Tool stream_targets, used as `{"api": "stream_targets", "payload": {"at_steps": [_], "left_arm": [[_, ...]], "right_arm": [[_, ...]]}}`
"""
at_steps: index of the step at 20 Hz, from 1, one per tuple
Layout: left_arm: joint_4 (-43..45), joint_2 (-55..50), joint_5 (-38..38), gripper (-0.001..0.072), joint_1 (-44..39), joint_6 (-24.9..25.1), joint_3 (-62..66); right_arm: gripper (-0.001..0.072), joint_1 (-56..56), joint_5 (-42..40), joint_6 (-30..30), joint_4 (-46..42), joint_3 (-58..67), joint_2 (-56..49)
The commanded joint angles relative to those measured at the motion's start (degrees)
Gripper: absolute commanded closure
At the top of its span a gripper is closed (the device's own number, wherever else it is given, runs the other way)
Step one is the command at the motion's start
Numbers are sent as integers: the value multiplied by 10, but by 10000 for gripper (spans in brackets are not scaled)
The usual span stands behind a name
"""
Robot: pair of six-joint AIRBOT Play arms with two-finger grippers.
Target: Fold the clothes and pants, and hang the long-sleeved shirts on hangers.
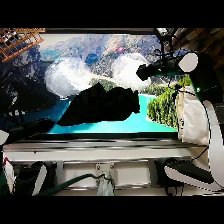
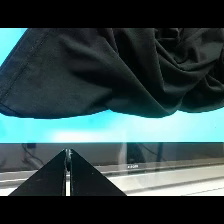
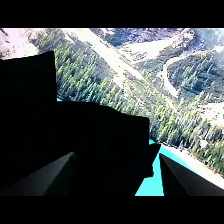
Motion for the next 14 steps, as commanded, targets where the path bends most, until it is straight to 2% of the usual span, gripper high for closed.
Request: {"api": "stream_targets", "payload": {"at_steps": [1,14], "left_arm": [[0,0,0,689,0,0,0],[0,0,5,689,0,0,0]], "right_arm": [[120,0,0,0,0,0,0],[120,0,0,0,0,0,0]]}}
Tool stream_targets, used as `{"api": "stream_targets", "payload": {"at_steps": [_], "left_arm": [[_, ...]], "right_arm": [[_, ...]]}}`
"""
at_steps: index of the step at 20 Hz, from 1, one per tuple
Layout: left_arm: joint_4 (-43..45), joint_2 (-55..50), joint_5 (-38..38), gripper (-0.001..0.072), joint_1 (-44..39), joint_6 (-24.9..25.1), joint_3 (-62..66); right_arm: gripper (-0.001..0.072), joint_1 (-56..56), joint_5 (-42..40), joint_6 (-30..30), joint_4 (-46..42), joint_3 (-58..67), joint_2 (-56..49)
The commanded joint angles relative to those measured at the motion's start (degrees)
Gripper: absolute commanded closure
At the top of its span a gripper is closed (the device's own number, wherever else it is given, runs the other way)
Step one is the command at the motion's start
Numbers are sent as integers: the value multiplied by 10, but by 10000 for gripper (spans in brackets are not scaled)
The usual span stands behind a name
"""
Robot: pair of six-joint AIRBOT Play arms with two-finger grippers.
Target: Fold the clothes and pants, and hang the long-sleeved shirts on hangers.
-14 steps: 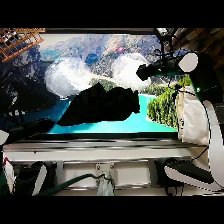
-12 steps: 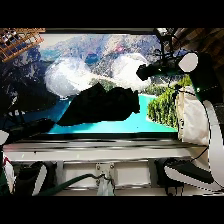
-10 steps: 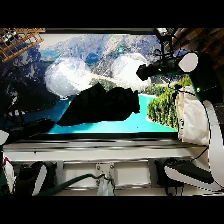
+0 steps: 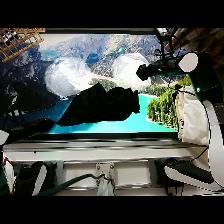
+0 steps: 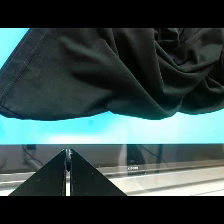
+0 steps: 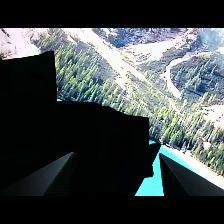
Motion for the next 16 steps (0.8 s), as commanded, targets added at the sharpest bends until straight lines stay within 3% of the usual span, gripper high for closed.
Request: {"api": "stream_targets", "payload": {"at_steps": [1,13,14,15,16], "left_arm": [[0,0,1,689,0,0,0],[4,0,6,687,1,0,0],[4,0,5,655,1,0,0],[4,0,3,435,1,0,0],[3,0,2,279,1,0,0]], "right_arm": [[120,1,0,0,0,0,0],[120,1,-40,0,2,0,0],[120,1,-40,0,1,0,0],[120,1,-40,0,2,0,0],[120,1,-41,1,3,0,0]]}}
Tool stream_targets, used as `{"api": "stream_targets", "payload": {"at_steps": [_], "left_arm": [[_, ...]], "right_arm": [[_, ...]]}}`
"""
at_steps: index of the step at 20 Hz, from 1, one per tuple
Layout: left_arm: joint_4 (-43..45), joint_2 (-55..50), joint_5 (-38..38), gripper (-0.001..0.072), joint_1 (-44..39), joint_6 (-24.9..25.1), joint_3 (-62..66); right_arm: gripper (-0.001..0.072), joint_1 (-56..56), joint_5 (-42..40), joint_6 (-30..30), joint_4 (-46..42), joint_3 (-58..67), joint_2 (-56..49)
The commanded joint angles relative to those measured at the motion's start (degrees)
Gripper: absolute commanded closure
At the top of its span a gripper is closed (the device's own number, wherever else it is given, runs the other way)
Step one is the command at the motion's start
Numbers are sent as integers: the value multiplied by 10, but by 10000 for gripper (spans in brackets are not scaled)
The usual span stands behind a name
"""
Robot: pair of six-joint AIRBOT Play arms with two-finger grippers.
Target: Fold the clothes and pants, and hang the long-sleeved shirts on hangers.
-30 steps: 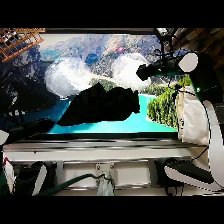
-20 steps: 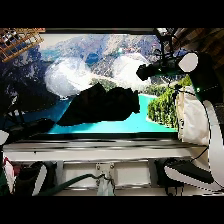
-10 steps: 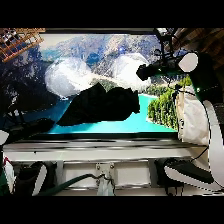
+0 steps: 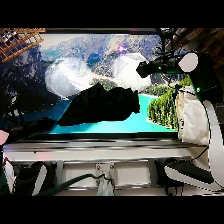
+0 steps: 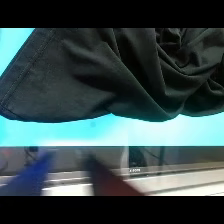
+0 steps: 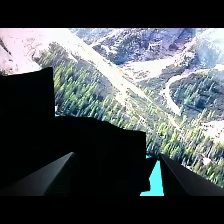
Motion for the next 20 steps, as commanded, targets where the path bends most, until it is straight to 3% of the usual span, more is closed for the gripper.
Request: {"api": "stream_targets", "payload": {"at_steps": [1,6,9,11,12,14,15,17,18,20], "left_arm": [[-5,0,-2,279,1,0,0],[-25,-4,1,279,1,10,0],[-26,-66,28,276,1,61,0],[-45,-152,83,270,1,134,2],[-72,-206,111,215,1,188,10],[-131,-318,127,213,0,296,53],[-152,-368,126,204,-2,329,83],[-154,-451,125,136,-14,351,157],[-154,-485,124,136,-22,365,195],[-154,-533,124,136,-38,384,259]], "right_arm": [[121,0,1,1,7,0,0],[120,0,45,23,30,0,0],[119,1,39,19,55,0,-2],[110,1,36,17,60,0,-2],[47,0,36,17,58,0,-2],[36,0,39,17,58,0,-2],[37,0,39,20,58,0,-2],[46,0,42,26,58,0,-2],[55,1,41,26,62,0,-2],[264,0,35,26,63,0,-2]]}}
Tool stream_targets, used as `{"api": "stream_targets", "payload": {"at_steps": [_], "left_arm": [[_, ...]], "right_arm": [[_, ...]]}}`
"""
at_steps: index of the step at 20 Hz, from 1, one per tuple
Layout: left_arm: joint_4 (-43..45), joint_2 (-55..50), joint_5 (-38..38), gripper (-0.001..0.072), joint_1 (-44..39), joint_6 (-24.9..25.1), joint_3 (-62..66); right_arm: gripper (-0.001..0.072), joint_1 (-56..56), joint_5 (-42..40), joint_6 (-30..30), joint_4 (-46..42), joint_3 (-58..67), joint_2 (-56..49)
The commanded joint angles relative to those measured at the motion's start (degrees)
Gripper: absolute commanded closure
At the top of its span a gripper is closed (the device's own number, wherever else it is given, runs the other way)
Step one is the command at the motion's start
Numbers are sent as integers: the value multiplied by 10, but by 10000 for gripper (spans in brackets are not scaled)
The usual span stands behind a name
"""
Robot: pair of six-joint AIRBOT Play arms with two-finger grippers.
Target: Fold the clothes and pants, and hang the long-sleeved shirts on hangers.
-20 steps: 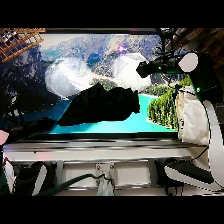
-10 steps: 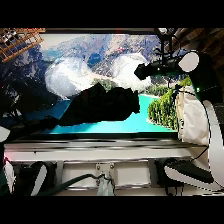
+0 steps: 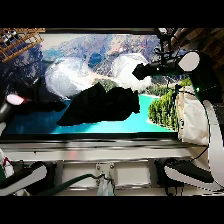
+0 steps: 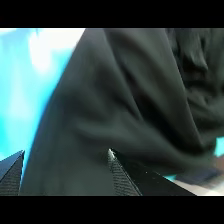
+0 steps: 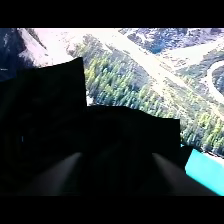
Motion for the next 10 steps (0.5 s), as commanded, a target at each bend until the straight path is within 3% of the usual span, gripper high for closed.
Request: {"api": "stream_targets", "payload": {"at_steps": [1,6,8,10], "left_arm": [[-17,-108,4,136,-26,70,110],[-17,-183,5,136,-62,122,168],[-17,-201,3,136,-66,122,170],[-17,-212,-16,137,-67,122,170]], "right_arm": [[292,0,-5,3,4,0,0],[284,0,0,3,17,0,1],[187,0,17,3,27,0,1],[181,0,34,3,29,0,1]]}}
